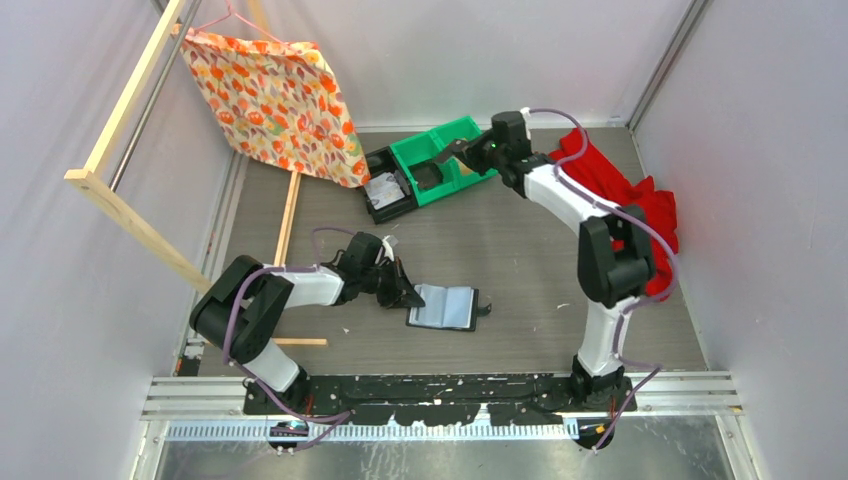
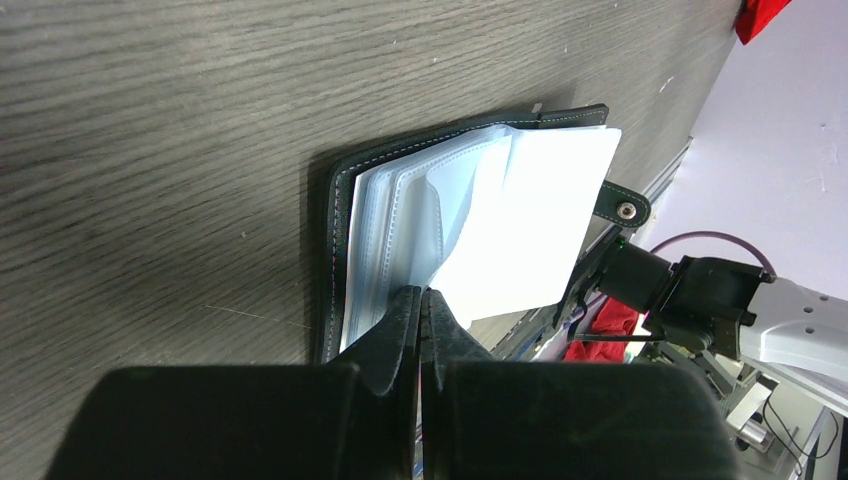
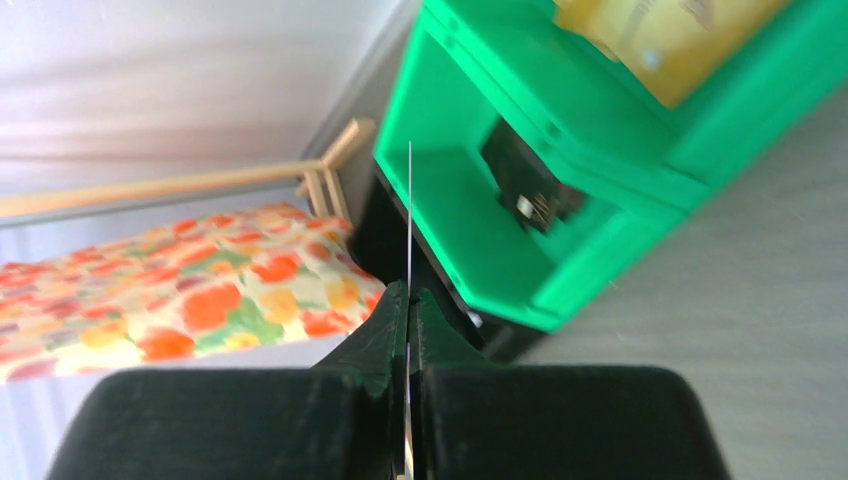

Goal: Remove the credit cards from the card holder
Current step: Place the credit card in the storage box.

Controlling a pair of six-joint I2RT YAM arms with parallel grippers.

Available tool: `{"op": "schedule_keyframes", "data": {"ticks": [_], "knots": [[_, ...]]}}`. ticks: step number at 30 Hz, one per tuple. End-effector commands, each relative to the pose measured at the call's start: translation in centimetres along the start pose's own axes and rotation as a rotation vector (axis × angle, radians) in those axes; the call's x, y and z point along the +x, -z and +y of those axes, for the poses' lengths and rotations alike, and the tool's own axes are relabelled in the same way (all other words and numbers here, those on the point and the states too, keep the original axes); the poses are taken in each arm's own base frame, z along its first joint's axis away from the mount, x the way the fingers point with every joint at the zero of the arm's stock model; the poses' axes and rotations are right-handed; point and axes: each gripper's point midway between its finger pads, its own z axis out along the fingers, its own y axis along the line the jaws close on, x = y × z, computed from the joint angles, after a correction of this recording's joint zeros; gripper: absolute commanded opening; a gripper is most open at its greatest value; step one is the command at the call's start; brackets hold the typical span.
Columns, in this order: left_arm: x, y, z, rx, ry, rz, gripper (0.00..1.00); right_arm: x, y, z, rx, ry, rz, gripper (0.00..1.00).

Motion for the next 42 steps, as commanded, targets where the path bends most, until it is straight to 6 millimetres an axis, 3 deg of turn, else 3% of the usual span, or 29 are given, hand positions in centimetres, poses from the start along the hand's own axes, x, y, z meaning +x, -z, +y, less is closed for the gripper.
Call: {"op": "schedule_keyframes", "data": {"ticks": [1, 8, 13, 26, 27, 30, 34, 40, 42], "knots": [[0.6, 0.0, 4.0, -0.156, 0.025, -0.007, 0.00, -2.1, -3.5, 4.7, -0.057, -0.035, -0.146, 0.01], [1.2, -0.2, 4.3, -0.148, 0.033, 0.011, 0.00, -0.5, -8.7, 5.3, -0.057, -0.050, -0.143, 0.01], [1.1, -0.4, 4.3, -0.141, 0.041, 0.010, 0.00, 0.2, -10.2, 5.1, -0.063, -0.047, -0.188, 0.01], [1.6, -0.5, 4.7, -0.133, 0.028, 0.025, 0.01, 2.5, -13.8, 1.9, 0.000, -0.075, -0.214, 0.01], [1.6, -0.5, 4.7, -0.132, 0.028, 0.024, 0.00, 2.6, -13.9, 1.6, 0.007, -0.079, -0.211, 0.05], [1.8, -0.5, 4.8, -0.128, 0.034, 0.025, 0.01, 2.6, -13.5, 2.0, -0.012, -0.066, -0.220, 0.23], [1.8, -0.6, 4.7, -0.121, 0.034, 0.024, 0.00, 2.5, -12.0, 2.4, -0.018, -0.045, -0.228, 0.36], [1.6, -0.5, 4.4, -0.117, 0.017, 0.020, 0.00, 2.7, -8.6, 4.3, -0.100, -0.023, -0.196, 0.43], [1.4, -0.4, 4.2, -0.117, 0.009, 0.018, 0.00, 2.6, -6.5, 5.8, -0.139, 0.004, -0.189, 0.43]]}}
